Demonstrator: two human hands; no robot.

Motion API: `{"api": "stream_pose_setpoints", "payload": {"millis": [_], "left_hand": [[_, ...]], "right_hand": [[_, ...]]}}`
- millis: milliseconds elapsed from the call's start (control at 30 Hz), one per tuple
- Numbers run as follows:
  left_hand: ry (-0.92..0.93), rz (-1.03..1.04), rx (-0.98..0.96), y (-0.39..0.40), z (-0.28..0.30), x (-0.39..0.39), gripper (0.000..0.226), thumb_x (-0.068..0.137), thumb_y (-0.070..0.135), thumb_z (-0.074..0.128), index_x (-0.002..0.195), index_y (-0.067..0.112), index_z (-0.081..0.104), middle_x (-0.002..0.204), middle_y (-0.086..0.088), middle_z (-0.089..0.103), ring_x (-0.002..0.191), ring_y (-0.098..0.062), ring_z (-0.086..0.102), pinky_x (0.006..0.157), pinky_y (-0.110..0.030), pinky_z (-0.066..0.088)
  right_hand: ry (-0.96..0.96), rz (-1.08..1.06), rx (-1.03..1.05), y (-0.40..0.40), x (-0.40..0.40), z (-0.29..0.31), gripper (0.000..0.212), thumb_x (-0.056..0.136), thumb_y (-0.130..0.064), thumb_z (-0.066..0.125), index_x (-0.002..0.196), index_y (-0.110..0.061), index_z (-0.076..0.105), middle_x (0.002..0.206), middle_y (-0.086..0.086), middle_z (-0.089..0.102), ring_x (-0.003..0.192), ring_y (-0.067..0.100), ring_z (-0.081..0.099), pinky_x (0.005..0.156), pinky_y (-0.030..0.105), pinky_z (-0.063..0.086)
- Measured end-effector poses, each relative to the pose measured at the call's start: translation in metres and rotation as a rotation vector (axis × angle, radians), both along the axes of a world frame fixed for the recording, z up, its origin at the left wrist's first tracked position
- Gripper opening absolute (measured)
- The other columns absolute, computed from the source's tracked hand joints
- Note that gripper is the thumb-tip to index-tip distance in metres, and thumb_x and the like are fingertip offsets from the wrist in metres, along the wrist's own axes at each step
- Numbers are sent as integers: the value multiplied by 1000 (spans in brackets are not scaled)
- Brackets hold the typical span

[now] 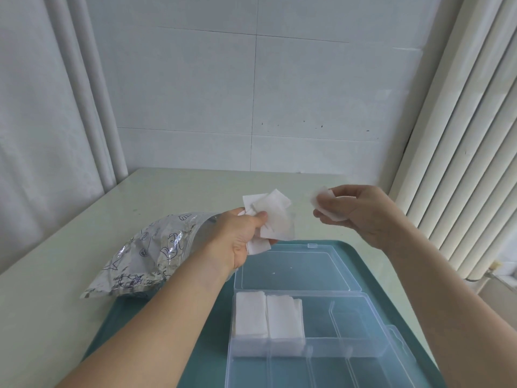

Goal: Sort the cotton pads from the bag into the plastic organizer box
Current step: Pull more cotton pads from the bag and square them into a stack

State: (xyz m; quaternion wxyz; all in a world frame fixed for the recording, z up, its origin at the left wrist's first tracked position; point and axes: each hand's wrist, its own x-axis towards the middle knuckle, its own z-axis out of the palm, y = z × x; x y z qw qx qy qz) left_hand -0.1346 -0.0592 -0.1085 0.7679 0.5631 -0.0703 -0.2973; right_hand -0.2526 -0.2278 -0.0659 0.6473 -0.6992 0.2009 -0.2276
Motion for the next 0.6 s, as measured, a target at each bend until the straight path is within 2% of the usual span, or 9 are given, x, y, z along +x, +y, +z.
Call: {"api": "stream_pose_setpoints", "payload": {"millis": [67,167,267,367,467,600], "left_hand": [[-1,-12,-20,-2,0,-4,15,91,-4,64,101,7,65,104,-13,70,86,-29,69,66,-44,61],[12,-60,-62,-6,1,-11,26,89,-5,65,114,2,65,113,-19,70,101,-38,69,78,-52,58],[1,-111,-55,-7,2,-13,30,89,-2,66,118,3,64,115,-19,70,103,-38,69,75,-49,60],[1,-152,-42,-6,3,-16,33,89,-1,67,122,2,62,116,-20,70,97,-36,70,64,-45,62],[-25,-153,-38,-5,5,-17,34,88,0,68,122,2,62,117,-20,69,98,-38,69,64,-45,62],[-30,-213,-66,-3,8,-18,35,90,0,65,125,1,61,119,-20,68,101,-38,69,67,-46,62]], "right_hand": [[-23,43,105,8,4,1,19,86,-13,74,96,3,72,79,9,71,66,17,68,60,23,57],[68,-17,-67,20,11,-8,17,79,-24,83,85,-11,75,69,0,70,57,12,59,53,22,49],[13,-89,-137,24,14,-12,17,75,-16,87,81,-10,72,65,-2,73,53,10,63,53,21,53],[-36,-48,-133,24,11,-10,17,77,-1,83,91,0,74,76,8,77,65,18,73,61,26,60],[-22,-48,-186,25,12,-10,16,77,-3,84,89,0,75,80,10,77,70,21,75,66,30,62],[-65,-68,-110,29,12,-13,19,75,-6,86,88,1,74,78,11,77,69,22,75,63,29,62]]}}
